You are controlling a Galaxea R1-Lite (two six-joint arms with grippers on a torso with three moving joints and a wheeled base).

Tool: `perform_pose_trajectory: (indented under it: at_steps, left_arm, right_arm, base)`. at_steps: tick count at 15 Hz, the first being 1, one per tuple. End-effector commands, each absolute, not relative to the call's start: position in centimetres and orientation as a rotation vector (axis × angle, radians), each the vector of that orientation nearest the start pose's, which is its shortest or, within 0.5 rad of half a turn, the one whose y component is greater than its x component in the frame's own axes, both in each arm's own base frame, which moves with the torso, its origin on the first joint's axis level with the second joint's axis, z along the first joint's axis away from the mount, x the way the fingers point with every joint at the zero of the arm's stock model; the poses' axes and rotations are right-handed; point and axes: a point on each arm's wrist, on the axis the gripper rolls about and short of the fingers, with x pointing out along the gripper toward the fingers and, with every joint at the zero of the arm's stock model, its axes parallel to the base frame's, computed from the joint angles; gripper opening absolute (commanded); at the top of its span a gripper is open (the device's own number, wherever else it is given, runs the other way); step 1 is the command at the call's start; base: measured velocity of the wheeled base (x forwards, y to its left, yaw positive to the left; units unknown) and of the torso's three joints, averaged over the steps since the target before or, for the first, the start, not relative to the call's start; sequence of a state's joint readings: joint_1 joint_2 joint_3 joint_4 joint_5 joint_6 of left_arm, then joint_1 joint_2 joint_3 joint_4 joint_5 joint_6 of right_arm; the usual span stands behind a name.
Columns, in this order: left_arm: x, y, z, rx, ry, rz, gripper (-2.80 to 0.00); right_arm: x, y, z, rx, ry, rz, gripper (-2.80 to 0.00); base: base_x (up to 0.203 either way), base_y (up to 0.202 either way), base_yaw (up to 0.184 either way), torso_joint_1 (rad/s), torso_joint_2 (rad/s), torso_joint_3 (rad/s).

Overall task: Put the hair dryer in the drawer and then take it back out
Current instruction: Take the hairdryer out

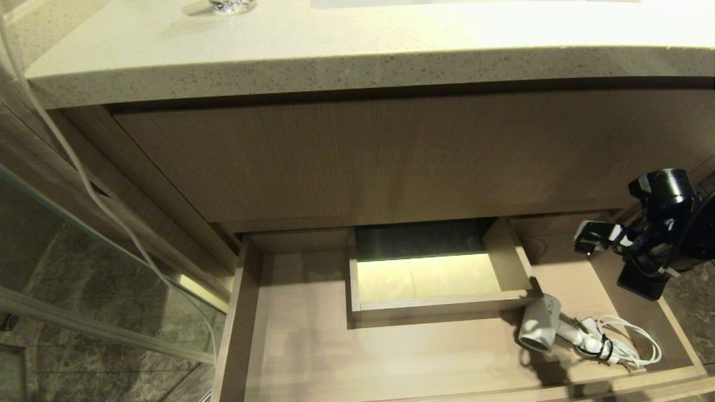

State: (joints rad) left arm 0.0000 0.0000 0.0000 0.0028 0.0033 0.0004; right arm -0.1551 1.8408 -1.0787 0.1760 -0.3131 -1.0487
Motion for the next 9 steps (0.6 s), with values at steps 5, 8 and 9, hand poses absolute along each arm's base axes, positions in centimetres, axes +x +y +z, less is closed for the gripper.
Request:
perform_pose_trajectory:
  at_steps: [5,8,9]
  left_arm:
    - [-2.3,0.0,7.5,0.0,0.003,0.003,-2.8]
    - [-2.3,0.0,7.5,0.0,0.002,0.003,-2.8]
    - [-2.3,0.0,7.5,0.0,0.003,0.005,-2.8]
  right_arm:
    - [32.7,-7.5,9.6,-0.957,1.218,0.194,-2.8]
    - [33.5,-8.9,8.1,-0.888,1.215,0.257,-2.8]
    - [33.8,-9.2,7.3,-0.865,1.213,0.287,-2.8]
  base:
    - [0.0,0.0,0.0,0.0,0.0,0.0]
    - [0.0,0.0,0.0,0.0,0.0,0.0]
    - [0.0,0.0,0.0,0.0,0.0,0.0]
